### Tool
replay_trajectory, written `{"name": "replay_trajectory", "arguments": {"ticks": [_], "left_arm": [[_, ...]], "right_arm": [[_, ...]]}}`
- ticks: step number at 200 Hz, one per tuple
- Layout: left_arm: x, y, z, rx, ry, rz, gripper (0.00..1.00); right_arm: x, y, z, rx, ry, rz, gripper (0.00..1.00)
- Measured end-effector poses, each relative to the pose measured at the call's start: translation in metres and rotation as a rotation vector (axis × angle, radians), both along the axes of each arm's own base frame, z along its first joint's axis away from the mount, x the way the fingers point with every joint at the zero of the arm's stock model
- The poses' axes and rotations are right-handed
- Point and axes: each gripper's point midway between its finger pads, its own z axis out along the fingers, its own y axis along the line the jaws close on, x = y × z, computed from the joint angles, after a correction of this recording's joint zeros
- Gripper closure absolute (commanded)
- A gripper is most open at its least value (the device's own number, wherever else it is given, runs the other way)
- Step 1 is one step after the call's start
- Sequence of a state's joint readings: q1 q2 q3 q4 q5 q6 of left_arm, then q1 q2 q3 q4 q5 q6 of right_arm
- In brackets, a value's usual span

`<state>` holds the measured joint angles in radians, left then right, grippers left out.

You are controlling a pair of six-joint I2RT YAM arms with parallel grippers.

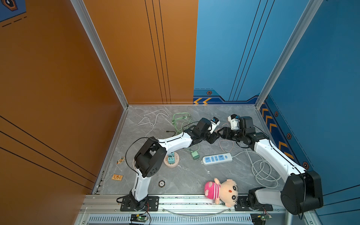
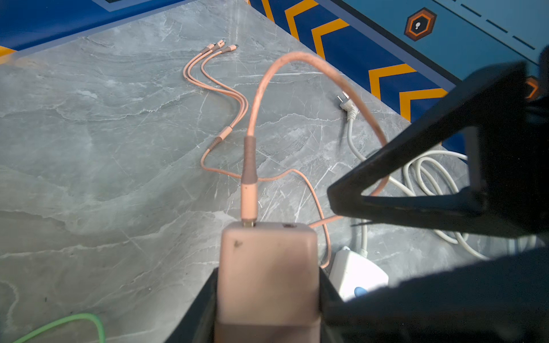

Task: Insert plugs into power strip
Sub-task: Pass the plug.

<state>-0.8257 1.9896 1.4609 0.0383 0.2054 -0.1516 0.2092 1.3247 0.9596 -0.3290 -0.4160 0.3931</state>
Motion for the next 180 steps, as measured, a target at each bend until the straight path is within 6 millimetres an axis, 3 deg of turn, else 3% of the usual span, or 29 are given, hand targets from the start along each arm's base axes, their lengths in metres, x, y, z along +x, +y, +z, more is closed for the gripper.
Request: {"name": "replay_trajectory", "arguments": {"ticks": [64, 180], "left_arm": [[-0.013, 0.001, 0.01, -0.035, -0.015, -0.055, 0.58], [-0.018, -0.002, 0.023, -0.064, -0.078, -0.105, 0.57]], "right_arm": [[0.003, 0.001, -0.01, -0.005, 0.026, 0.001, 0.43], [0.005, 0.018, 0.003, 0.046, 0.036, 0.097, 0.55]]}}
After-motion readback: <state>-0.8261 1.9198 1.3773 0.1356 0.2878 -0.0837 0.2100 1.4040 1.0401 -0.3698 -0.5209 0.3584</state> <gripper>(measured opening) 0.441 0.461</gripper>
